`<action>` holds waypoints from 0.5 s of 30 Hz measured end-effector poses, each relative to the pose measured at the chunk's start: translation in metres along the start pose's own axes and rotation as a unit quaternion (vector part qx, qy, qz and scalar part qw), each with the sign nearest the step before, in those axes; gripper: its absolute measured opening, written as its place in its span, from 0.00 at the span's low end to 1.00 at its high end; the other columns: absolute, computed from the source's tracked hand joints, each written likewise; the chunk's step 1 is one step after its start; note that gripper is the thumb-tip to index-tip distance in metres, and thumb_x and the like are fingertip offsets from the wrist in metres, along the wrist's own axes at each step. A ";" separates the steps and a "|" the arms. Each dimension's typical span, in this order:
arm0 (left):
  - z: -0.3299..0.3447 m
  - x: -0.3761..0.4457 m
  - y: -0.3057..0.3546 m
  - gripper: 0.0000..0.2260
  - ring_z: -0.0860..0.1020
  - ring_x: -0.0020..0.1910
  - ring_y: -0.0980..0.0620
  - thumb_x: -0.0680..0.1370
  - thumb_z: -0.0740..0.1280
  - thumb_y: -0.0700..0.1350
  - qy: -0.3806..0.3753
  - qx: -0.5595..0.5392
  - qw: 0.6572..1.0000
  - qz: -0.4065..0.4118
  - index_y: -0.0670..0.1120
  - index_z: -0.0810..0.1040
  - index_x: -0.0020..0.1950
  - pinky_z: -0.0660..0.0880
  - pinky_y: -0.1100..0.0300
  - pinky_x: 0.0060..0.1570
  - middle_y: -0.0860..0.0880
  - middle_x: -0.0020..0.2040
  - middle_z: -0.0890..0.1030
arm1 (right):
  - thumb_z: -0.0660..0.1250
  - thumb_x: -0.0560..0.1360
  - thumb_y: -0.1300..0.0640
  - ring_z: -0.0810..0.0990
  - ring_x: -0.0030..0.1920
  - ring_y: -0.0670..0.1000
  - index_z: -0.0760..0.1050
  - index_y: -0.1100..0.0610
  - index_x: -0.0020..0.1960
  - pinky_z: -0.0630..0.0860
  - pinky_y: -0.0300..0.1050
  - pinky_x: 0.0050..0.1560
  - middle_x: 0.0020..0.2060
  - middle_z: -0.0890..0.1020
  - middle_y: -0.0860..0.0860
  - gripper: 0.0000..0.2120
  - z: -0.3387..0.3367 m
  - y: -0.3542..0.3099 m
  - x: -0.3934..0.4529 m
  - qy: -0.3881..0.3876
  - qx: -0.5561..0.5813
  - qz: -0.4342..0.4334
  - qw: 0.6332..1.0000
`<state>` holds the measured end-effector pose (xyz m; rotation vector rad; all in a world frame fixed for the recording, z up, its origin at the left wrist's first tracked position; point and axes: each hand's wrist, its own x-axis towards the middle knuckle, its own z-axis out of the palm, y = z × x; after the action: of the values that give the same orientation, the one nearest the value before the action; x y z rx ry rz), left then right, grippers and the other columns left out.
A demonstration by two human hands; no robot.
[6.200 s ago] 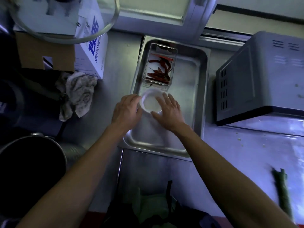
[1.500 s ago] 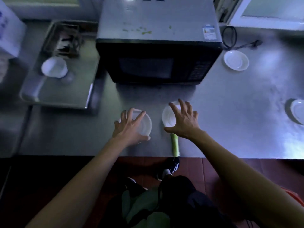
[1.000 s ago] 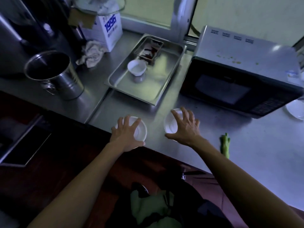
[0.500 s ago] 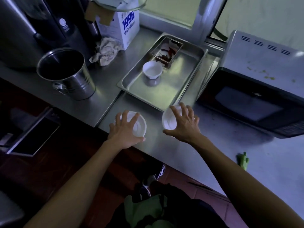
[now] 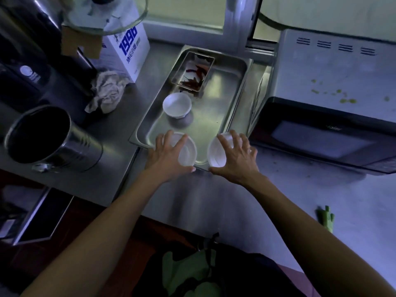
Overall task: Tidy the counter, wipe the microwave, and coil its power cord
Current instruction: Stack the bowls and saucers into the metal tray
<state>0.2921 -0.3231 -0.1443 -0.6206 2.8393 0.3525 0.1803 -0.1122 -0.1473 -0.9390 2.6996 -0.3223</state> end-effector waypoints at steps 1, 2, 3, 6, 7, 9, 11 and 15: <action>0.000 0.006 0.004 0.50 0.50 0.74 0.41 0.57 0.63 0.76 -0.004 0.006 1.000 0.004 0.64 0.53 0.75 0.66 0.34 0.63 0.50 0.76 0.48 | 0.72 0.61 0.29 0.50 0.76 0.63 0.51 0.43 0.78 0.61 0.70 0.66 0.78 0.49 0.52 0.53 0.000 0.002 0.002 -0.004 0.001 0.006 1.000; 0.000 0.011 0.007 0.49 0.51 0.74 0.40 0.57 0.64 0.76 -0.008 0.013 1.000 0.008 0.64 0.53 0.75 0.66 0.33 0.63 0.50 0.76 0.49 | 0.72 0.61 0.29 0.50 0.76 0.63 0.50 0.42 0.78 0.61 0.70 0.66 0.78 0.48 0.51 0.53 0.000 0.003 0.002 -0.007 0.003 0.012 1.000; 0.000 0.016 0.010 0.49 0.51 0.75 0.40 0.58 0.66 0.75 -0.011 0.017 1.000 0.013 0.64 0.52 0.75 0.65 0.33 0.63 0.50 0.76 0.49 | 0.71 0.61 0.29 0.50 0.76 0.63 0.50 0.42 0.78 0.60 0.70 0.66 0.78 0.48 0.51 0.53 0.001 0.005 0.002 -0.011 0.005 0.018 1.000; 0.002 0.033 0.013 0.48 0.51 0.75 0.39 0.60 0.70 0.73 -0.018 0.016 0.999 0.032 0.64 0.52 0.75 0.64 0.33 0.64 0.49 0.77 0.49 | 0.72 0.61 0.29 0.49 0.77 0.62 0.51 0.42 0.77 0.60 0.70 0.68 0.79 0.47 0.51 0.52 0.003 0.010 0.003 -0.014 0.021 0.036 0.999; 0.002 0.039 0.014 0.49 0.51 0.75 0.39 0.60 0.71 0.72 -0.021 0.016 0.999 0.037 0.64 0.52 0.75 0.64 0.33 0.64 0.49 0.77 0.49 | 0.72 0.61 0.29 0.49 0.77 0.62 0.51 0.41 0.77 0.60 0.71 0.68 0.79 0.47 0.51 0.52 0.004 0.012 0.003 -0.016 0.026 0.043 0.999; 0.004 0.050 0.014 0.49 0.51 0.75 0.39 0.60 0.72 0.72 -0.029 0.019 0.998 0.047 0.63 0.52 0.75 0.64 0.33 0.64 0.50 0.76 0.49 | 0.72 0.61 0.29 0.49 0.77 0.62 0.51 0.41 0.78 0.60 0.71 0.68 0.79 0.47 0.51 0.53 0.004 0.013 0.003 -0.016 0.028 0.062 0.998; 0.006 0.061 0.015 0.49 0.51 0.75 0.38 0.61 0.71 0.72 -0.033 0.022 0.998 0.057 0.63 0.52 0.75 0.64 0.33 0.64 0.50 0.76 0.50 | 0.72 0.61 0.29 0.51 0.76 0.63 0.52 0.41 0.78 0.61 0.70 0.67 0.79 0.49 0.52 0.52 0.006 0.013 0.003 -0.005 0.026 0.079 0.997; 0.011 0.082 0.014 0.49 0.52 0.75 0.38 0.60 0.73 0.71 -0.038 0.021 0.996 0.077 0.62 0.53 0.74 0.65 0.31 0.63 0.49 0.75 0.52 | 0.72 0.61 0.29 0.51 0.76 0.63 0.52 0.42 0.77 0.63 0.70 0.66 0.79 0.50 0.52 0.53 0.010 0.007 0.001 0.010 0.024 0.110 0.994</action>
<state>0.2148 -0.3390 -0.1733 -0.3733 2.8197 0.3335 0.1791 -0.1088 -0.1590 -0.6197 2.7655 -0.3513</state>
